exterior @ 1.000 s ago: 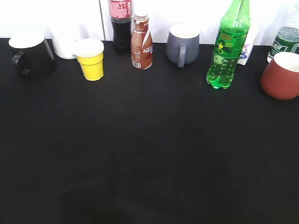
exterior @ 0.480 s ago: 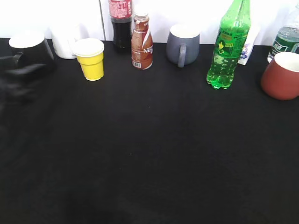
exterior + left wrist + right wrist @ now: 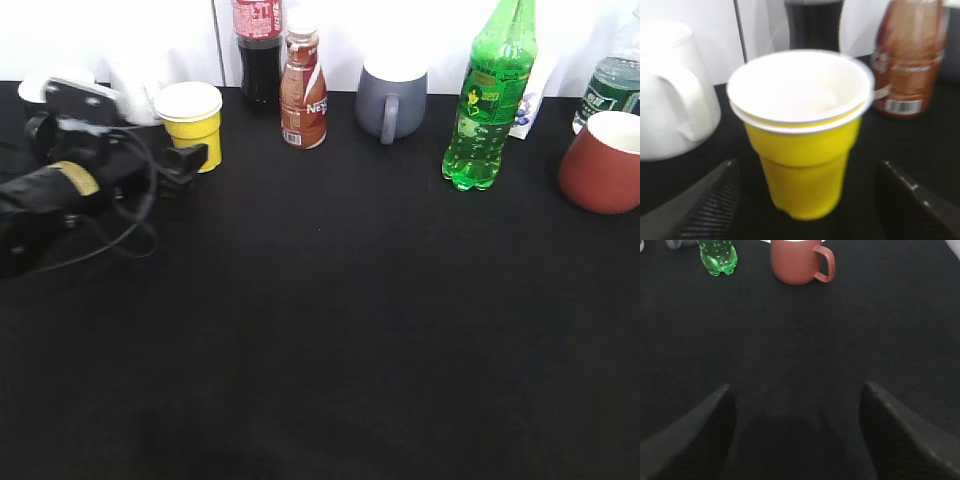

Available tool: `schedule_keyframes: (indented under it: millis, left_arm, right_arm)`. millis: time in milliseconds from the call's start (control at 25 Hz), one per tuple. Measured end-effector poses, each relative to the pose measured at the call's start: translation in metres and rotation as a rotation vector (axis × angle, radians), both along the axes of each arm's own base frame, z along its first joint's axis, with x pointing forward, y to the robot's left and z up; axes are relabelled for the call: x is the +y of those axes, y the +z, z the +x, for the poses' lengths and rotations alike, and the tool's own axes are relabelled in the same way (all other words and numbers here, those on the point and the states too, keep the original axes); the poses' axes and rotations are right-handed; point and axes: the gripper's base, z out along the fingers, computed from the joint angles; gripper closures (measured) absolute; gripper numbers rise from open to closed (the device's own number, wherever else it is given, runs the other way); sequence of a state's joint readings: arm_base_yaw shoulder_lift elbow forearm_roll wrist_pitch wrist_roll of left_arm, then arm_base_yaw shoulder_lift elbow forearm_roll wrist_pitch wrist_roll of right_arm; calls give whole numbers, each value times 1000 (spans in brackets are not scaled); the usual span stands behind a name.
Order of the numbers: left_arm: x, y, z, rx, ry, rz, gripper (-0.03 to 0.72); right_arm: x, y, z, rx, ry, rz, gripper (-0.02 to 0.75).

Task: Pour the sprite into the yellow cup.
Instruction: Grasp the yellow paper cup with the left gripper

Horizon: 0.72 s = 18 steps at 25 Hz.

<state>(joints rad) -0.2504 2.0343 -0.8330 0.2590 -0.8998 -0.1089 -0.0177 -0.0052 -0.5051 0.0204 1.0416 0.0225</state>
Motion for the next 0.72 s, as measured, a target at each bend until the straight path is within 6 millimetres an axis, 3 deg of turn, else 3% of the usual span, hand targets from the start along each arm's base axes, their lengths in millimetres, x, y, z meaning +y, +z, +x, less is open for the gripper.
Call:
schedule_keyframes:
  millis: [160,320,520,720]
  left_arm:
    - [-8,-15,31,-15,1,-25,50]
    - [-14,-29,51,-15,-7,-37,51]
    - [-18,-38,60,-67,-18,-70,75]
    - [-19,-31,60,-135,-33,-106,115]
  right_arm:
    - [0,0,0,0,0,0,153]
    - [0,0,0,0,0,0,153]
    - [0,0,0,0,0,0,153]
    - [0,0,0,0,0,0,153]
